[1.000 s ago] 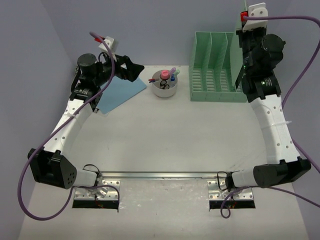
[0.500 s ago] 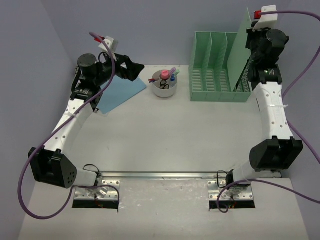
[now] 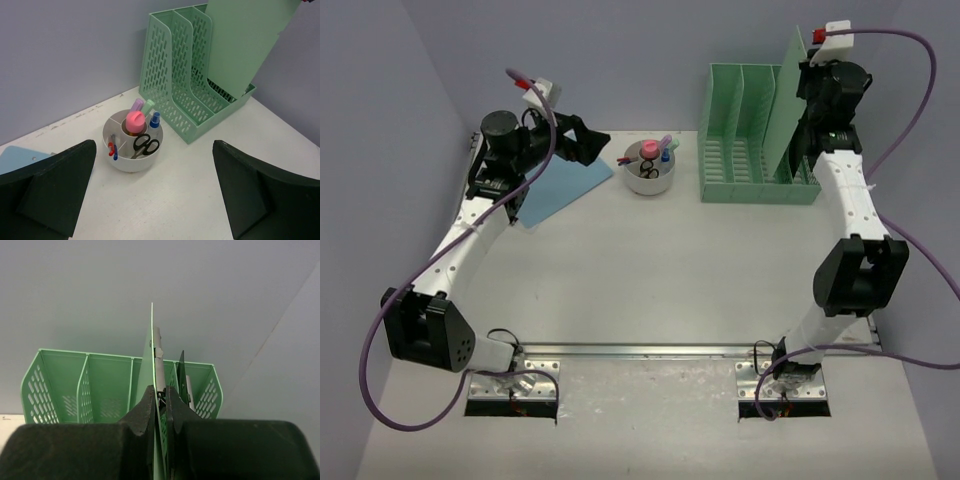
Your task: Organize the desk
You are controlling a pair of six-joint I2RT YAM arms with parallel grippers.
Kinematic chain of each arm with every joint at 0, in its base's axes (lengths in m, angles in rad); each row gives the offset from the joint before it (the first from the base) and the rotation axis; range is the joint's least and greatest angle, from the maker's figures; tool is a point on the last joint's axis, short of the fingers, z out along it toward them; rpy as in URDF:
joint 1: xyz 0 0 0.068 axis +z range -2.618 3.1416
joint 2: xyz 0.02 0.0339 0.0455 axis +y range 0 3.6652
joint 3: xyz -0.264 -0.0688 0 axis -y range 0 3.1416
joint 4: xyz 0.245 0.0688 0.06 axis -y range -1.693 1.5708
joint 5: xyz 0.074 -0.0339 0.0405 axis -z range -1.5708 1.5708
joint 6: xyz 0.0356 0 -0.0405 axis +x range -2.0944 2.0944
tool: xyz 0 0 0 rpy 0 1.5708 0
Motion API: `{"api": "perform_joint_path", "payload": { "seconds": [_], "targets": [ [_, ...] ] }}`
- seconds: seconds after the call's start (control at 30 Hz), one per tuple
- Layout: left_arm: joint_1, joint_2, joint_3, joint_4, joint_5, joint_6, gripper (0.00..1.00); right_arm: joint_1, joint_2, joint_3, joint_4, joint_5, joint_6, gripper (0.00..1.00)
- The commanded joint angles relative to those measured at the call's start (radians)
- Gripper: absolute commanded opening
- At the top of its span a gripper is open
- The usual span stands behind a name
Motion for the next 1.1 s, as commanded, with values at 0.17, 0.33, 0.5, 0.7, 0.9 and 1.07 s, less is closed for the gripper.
{"api": "perform_joint_path", "payload": {
  "seconds": [0.17, 0.33, 0.5, 0.7, 0.9, 1.07],
  "targets": [
    [-0.004, 0.013, -0.008, 0.055, 0.006, 0.038, 1.0, -0.007, 0.041, -0.003, 0.209, 0.008, 0.001, 0.01],
    [-0.004, 0.022, -0.015, 0.052, -0.001, 0.043, 1.0, -0.009, 0.049, -0.044, 0.253, 0.017, -0.002, 0.01],
    [-0.001, 0.024, -0.023, 0.024, -0.044, 0.038, 1.0, -0.009, 0.057, -0.098, 0.314, 0.049, -0.02, 0.01],
    [0.037, 0.047, 0.023, -0.126, -0.19, 0.032, 1.0, -0.015, 0.091, -0.067, 0.232, 0.123, -0.03, 0.14],
    [0.129, 0.128, 0.152, -0.408, -0.332, -0.085, 1.0, -0.033, 0.089, -0.036, 0.147, 0.16, 0.004, 0.41],
    [0.161, 0.095, 0.086, -0.476, -0.509, -0.083, 1.0, -0.038, 0.019, -0.035, 0.118, 0.161, -0.005, 0.5]
  ]
}}
